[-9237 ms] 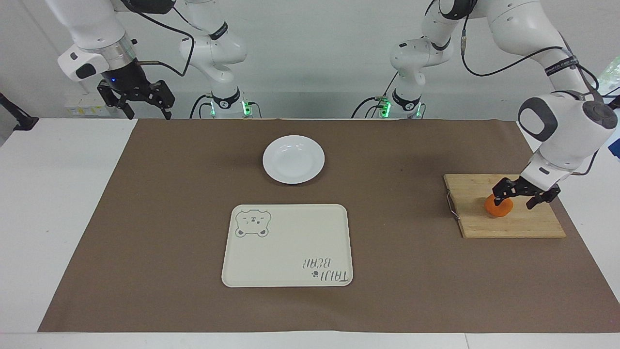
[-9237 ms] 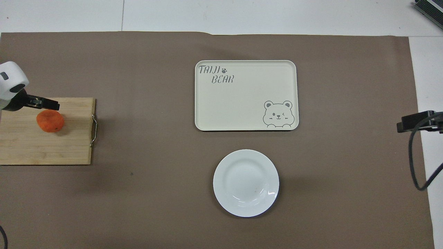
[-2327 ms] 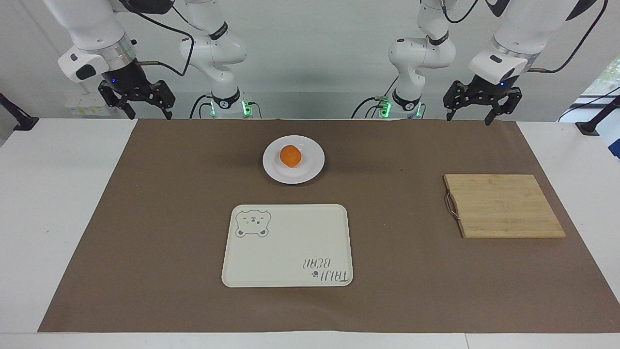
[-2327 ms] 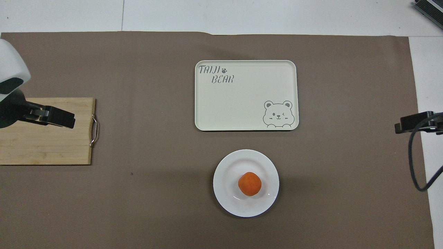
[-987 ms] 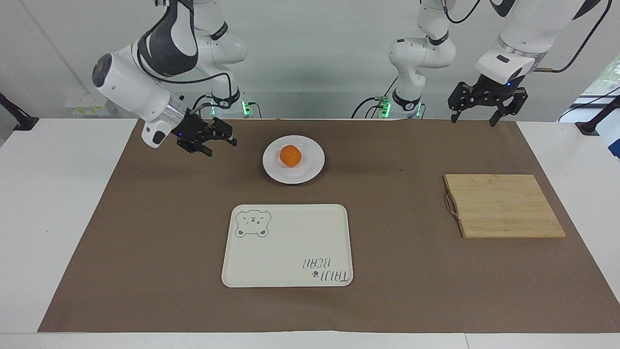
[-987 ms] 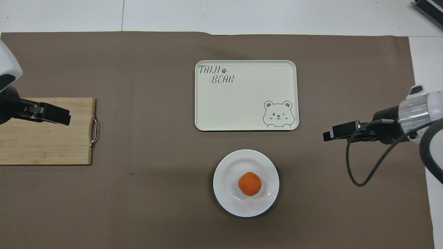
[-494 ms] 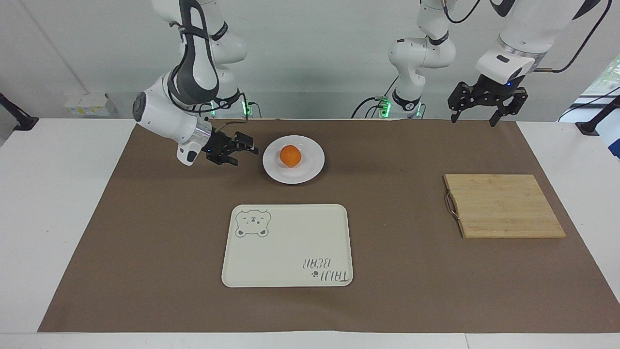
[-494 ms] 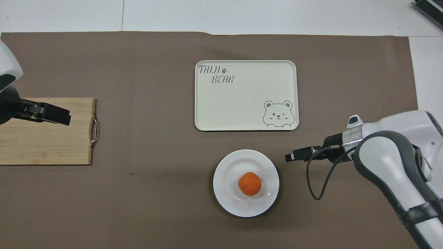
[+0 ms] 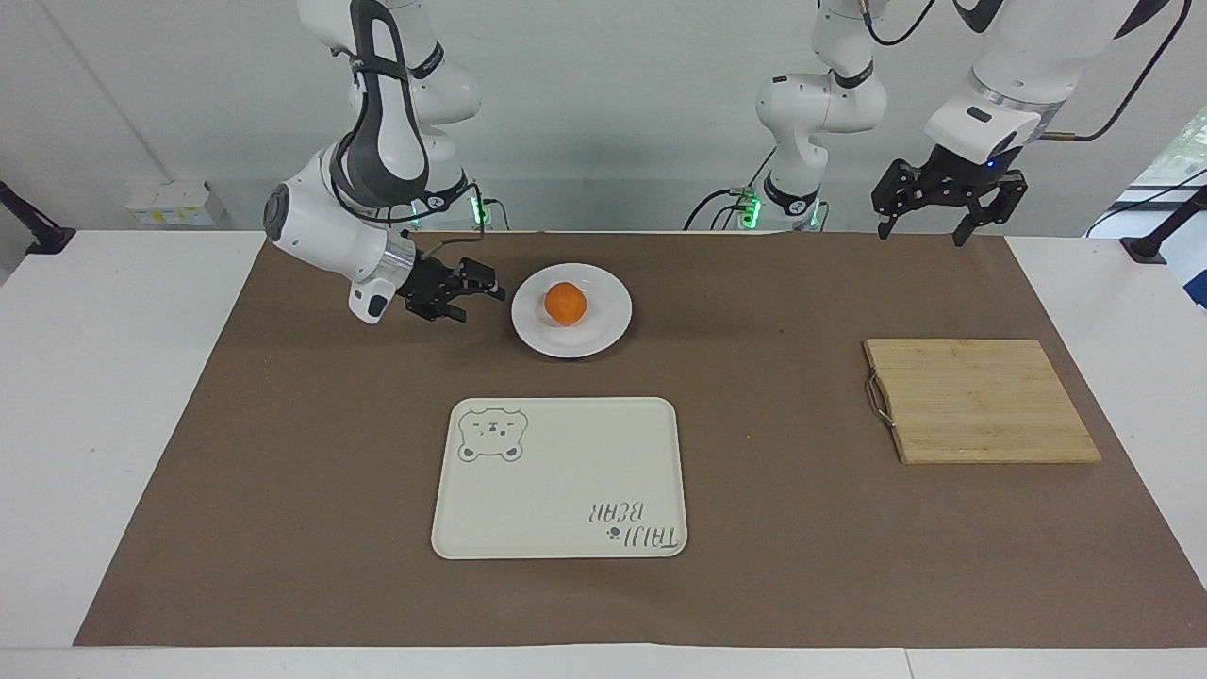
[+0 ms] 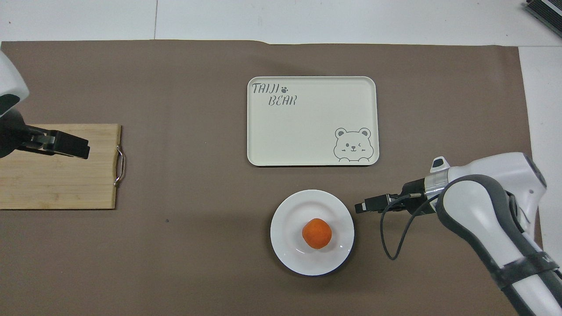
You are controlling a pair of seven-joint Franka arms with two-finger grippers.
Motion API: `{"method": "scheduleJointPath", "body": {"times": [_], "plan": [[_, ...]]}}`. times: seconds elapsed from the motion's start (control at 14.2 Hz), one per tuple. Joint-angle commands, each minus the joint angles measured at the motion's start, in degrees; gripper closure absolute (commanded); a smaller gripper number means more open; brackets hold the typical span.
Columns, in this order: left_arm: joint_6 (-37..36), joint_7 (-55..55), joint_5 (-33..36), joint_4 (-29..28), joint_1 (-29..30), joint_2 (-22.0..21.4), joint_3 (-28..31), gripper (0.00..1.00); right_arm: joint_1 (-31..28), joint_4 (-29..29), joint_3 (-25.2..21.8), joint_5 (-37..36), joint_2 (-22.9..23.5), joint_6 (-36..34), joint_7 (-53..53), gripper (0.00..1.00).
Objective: Place orange and plate with both arms
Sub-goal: 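Reach the right gripper toward the rim of the white plate, then close the right gripper on the plate rim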
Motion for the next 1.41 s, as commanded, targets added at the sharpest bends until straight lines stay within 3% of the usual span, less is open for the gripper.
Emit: {"method": "scheduleJointPath", "body": {"times": [0.0,0.56,0.63,0.85,0.92,0.99,1.34], "plan": [[0.36,-0.27,0.93,-1.21,0.74,-1.05,-0.66,0.0,1.68,-1.83,-0.1,4.36,1.03,2.6,-2.92,0.0],[0.36,-0.27,0.93,-1.21,0.74,-1.05,-0.66,0.0,3.53,-3.86,-0.1,9.37,2.97,5.33,-4.32,0.0],[0.36,-0.27,0.93,-1.21,0.74,-1.05,-0.66,0.0,3.62,-3.86,-0.1,9.37,2.97,5.5,-4.33,0.1],[0.36,-0.27,0.93,-1.21,0.74,-1.05,-0.66,0.0,3.62,-3.86,-0.1,9.37,2.97,5.42,-3.8,0.72],[0.36,-0.27,0.93,-1.21,0.74,-1.05,-0.66,0.0,3.62,-3.86,-0.1,9.37,2.97,5.42,-3.54,0.89],[0.36,-0.27,0.93,-1.12,0.74,-1.05,-0.66,0.0,3.62,-3.86,-0.1,9.37,3.06,5.51,-3.01,1.0],[0.36,-0.27,0.93,-1.12,0.74,-1.05,-0.66,0.0,3.71,-3.25,-0.1,9.29,3.59,5.42,-2.74,1.0]]}}
